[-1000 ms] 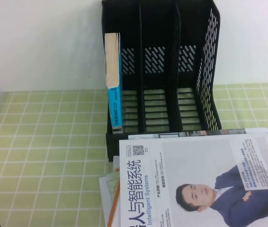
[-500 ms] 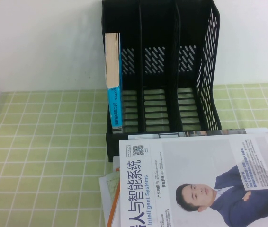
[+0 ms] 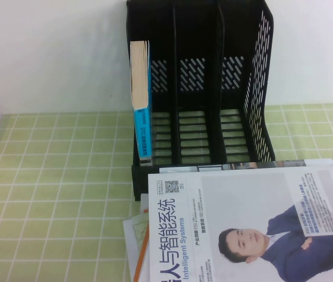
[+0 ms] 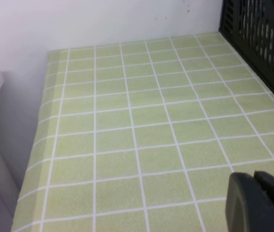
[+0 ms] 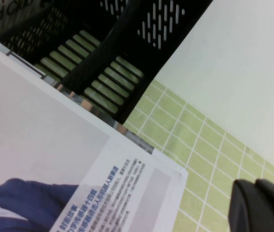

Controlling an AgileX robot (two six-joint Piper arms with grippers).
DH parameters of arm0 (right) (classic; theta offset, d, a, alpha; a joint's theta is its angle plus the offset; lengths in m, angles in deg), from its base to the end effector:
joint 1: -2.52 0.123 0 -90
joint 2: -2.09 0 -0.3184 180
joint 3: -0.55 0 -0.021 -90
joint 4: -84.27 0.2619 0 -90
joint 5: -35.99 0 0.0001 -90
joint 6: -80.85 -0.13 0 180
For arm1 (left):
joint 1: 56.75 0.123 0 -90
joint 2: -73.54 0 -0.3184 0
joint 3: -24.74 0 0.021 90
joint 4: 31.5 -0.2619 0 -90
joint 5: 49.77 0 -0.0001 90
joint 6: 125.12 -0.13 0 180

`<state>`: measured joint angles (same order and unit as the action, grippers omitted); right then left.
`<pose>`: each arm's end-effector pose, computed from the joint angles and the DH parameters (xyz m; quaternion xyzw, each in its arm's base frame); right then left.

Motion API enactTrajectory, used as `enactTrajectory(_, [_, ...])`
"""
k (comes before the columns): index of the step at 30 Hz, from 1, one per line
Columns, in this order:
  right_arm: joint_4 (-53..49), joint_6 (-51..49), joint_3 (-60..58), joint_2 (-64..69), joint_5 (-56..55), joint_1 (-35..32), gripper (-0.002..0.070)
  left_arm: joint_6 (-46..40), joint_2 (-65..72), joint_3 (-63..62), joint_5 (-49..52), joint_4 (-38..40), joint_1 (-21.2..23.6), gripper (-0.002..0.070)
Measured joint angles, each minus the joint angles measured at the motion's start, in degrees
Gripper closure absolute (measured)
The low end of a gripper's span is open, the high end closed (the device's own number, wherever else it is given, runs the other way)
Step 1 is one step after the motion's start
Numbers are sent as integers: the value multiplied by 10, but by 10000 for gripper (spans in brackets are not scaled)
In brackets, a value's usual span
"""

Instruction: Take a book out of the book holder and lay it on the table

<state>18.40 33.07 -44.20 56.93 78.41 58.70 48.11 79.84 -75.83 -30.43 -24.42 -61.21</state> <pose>0.1595 0.0941 0.3090 -0.3176 0.7724 -0.0789 0.5444 0.0680 -0.0106 0.1648 0.0439 0.7917 -0.0394 0.6080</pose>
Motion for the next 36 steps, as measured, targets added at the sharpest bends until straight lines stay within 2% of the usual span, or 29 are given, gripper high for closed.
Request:
enactTrajectory(6, [0, 0, 0, -2, -5, -6, 678, 0, 0, 0, 0, 0, 0, 678])
enactTrajectory(13, [1, 0, 0, -63, -86, -97, 678, 0, 0, 0, 0, 0, 0, 677])
enactTrajectory(18, [-13, 23, 0, -135, -95, -142, 678, 0, 0, 0, 2, 0, 0, 677])
enactTrajectory(24, [2, -140, -40, -231, -97, -264, 678, 0, 0, 0, 1, 0, 0, 678])
enactTrajectory(32, [-5, -315, -225, -378, -236, -433, 678, 0, 0, -1, 2, 0, 0, 678])
enactTrajectory(36, [-49, -342, -300, -421, -334, -504, 678, 0, 0, -1, 3, 0, 0, 678])
